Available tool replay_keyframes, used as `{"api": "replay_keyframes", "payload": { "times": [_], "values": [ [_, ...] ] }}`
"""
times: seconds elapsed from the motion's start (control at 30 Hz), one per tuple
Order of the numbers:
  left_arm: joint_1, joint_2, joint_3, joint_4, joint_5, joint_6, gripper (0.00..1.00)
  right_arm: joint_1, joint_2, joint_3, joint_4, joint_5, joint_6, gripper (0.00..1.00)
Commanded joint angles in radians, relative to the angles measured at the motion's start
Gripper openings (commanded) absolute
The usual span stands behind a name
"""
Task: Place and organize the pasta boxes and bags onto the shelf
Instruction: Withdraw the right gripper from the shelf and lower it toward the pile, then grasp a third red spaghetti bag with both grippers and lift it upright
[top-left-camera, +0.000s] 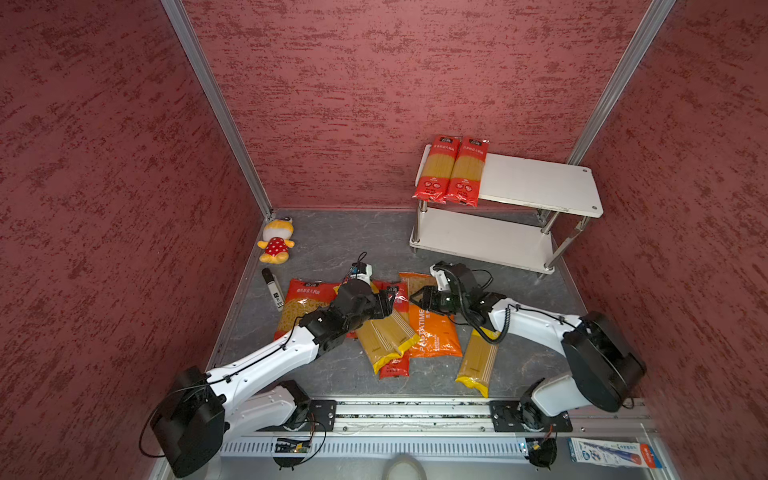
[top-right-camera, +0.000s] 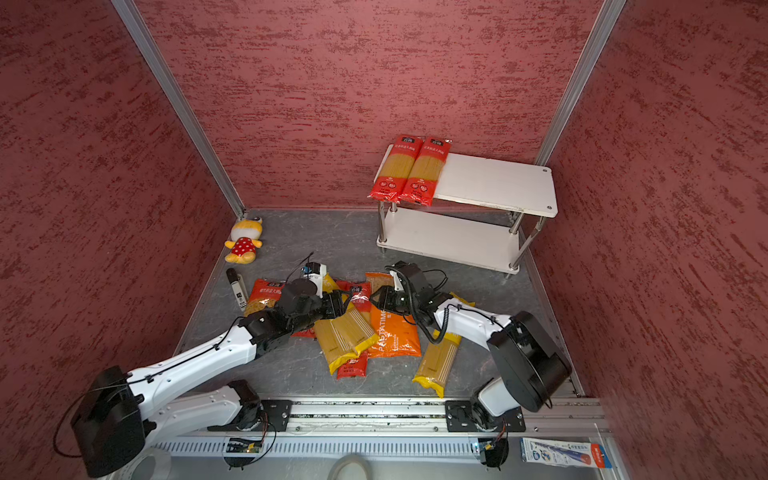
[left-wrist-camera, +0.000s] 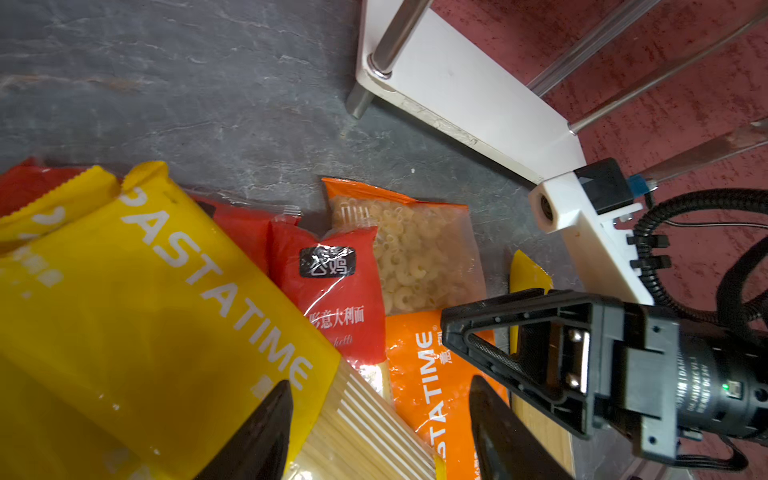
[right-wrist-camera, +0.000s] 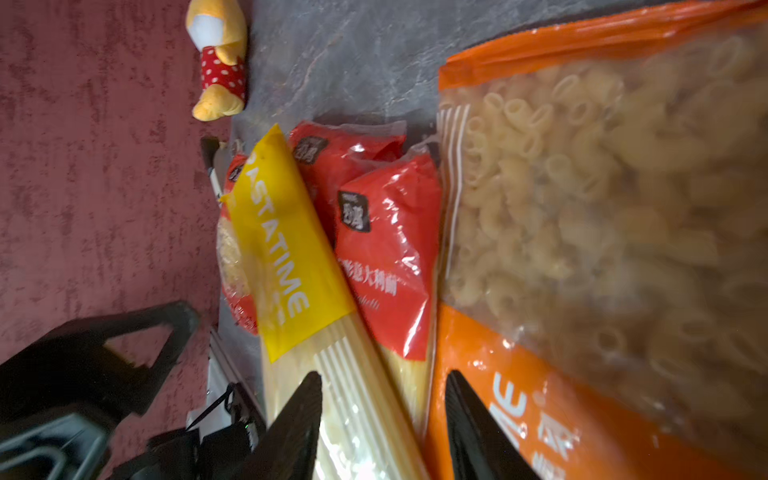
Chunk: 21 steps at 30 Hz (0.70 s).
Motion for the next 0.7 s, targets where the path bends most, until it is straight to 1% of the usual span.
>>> {"api": "replay_keyframes", "payload": {
  "times": [0.0,0.13,0.27,0.37,0.47,0.6,0.67],
  "values": [
    [-0.001,-0.002,-0.016,0.018,-0.037,-0.044,0.67,0.005,0.089,0.062,0.104,0.020,-0.017,0.51],
    [0.006,-0.009,-0.019,0.009,-0.034,-0.045,0.67,0.006,0.181,0.106,0.150,-0.004,-0.014,0.51],
    [0.011,-0.017,-0.019,0.008,-0.027,-0.043,0.67,0.018,0.251,0.156,0.157,-0.028,-0.025,0.51],
    [0.012,-0.020,-0.022,0.014,-0.021,-0.044,0.67,0.029,0.298,0.164,0.214,-0.072,-0.021,0.49],
    [0.012,-0.024,-0.024,0.021,-0.016,-0.044,0.67,0.032,0.320,0.164,0.266,-0.114,-0.025,0.41],
    [0.020,-0.048,-0.031,0.019,-0.016,-0.036,0.67,0.032,0.267,0.121,0.319,-0.087,-0.071,0.21],
    [0.034,-0.066,-0.031,0.018,-0.002,-0.026,0.67,0.031,0.214,0.097,0.330,-0.067,-0.109,0.16]
  ]
}}
